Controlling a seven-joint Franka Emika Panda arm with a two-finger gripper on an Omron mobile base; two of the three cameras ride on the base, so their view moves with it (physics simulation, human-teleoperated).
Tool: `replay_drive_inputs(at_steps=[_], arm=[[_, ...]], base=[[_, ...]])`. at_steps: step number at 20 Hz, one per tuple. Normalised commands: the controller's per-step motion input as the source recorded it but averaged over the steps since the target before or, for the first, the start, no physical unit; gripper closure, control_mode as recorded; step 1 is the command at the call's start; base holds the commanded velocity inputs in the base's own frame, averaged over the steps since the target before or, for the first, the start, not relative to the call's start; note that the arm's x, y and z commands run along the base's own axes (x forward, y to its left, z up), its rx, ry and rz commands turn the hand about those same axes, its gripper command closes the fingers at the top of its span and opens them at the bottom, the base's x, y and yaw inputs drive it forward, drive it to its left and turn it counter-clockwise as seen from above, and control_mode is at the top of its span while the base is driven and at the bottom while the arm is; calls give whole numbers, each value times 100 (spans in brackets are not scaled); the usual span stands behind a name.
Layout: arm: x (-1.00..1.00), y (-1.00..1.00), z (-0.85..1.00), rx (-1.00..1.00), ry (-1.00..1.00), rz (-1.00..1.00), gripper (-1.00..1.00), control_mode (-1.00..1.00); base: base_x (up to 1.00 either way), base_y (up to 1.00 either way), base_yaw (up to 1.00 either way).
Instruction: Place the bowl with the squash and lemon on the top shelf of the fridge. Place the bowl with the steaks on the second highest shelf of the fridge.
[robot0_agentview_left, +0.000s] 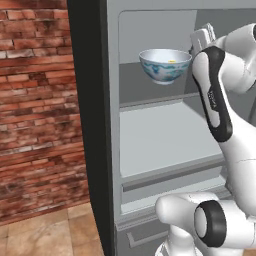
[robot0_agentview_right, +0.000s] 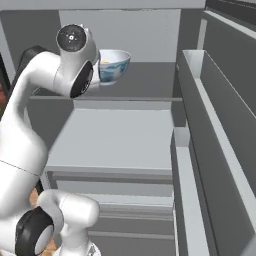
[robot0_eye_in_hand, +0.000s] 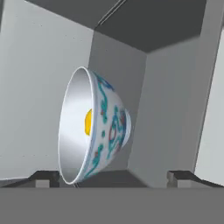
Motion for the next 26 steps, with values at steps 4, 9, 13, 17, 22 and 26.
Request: replay_drive_inputs(at_steps=[4, 9, 13, 17, 22, 26], arm=[[-100, -40, 68, 0, -14, 1, -100, -100], [-100, -22, -61, -28, -6, 24, -100, -100], [-100, -1, -100, -47, 5, 37, -100, -100], [-96, 31, -100, -60, 3, 39, -100, -100], [-30, 45, -77, -44, -17, 18, -100, -100], [1, 9, 0, -4, -1, 0, -100, -100]], base=[[0, 0, 0], [0, 0, 0], [0, 0, 0], [0, 0, 0], [0, 0, 0], [0, 0, 0]])
